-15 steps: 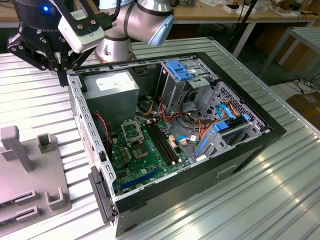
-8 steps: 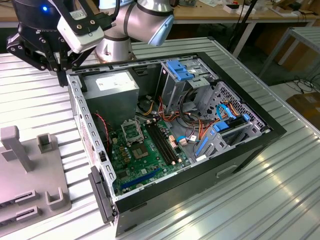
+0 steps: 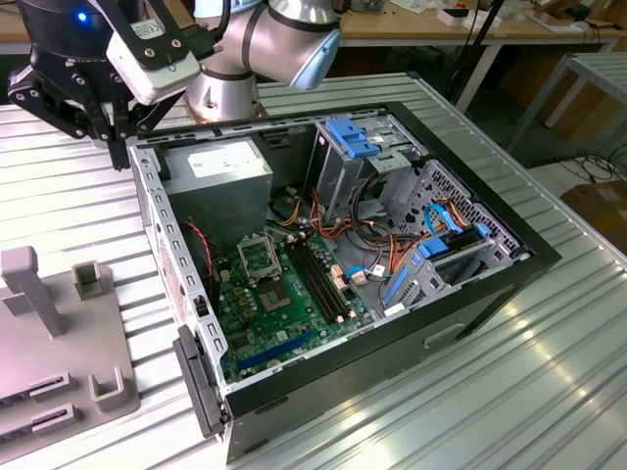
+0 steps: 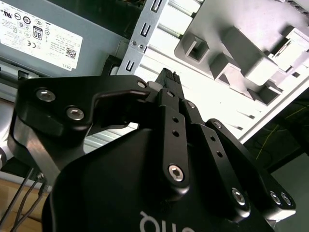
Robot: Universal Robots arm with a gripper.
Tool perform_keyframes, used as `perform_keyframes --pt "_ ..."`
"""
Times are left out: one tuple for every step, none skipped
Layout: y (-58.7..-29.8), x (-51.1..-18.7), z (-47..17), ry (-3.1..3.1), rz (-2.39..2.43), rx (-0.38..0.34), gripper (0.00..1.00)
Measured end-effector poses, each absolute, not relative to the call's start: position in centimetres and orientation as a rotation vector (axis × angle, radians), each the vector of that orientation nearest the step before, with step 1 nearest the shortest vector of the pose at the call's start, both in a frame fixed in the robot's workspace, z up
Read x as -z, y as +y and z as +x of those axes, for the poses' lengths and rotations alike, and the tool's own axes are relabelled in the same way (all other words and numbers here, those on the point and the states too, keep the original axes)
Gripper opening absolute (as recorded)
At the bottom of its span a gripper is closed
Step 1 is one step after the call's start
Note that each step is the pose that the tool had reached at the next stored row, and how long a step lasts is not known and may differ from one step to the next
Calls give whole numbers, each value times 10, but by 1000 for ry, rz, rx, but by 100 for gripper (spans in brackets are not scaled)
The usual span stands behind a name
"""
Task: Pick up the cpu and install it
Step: 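Reach for the cpu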
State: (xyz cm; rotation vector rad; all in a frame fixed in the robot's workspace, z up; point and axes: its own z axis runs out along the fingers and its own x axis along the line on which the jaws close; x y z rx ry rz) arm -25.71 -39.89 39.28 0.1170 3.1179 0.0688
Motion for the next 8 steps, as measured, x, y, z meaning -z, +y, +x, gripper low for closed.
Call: perform_keyframes --pt "-399 -393 -258 3118 117 -69 11" --pt "-399 -393 -259 3118 117 -69 11" --pt "-399 -393 -259 3118 117 -69 11" --pt "-399 -393 -259 3118 117 -69 11" --pt "-399 -393 -259 3118 117 -69 11" --pt "-399 -393 -259 3118 117 -69 11" --pt "-399 -393 -259 3118 117 -69 11" --pt "-399 -393 -259 3118 117 -69 11"
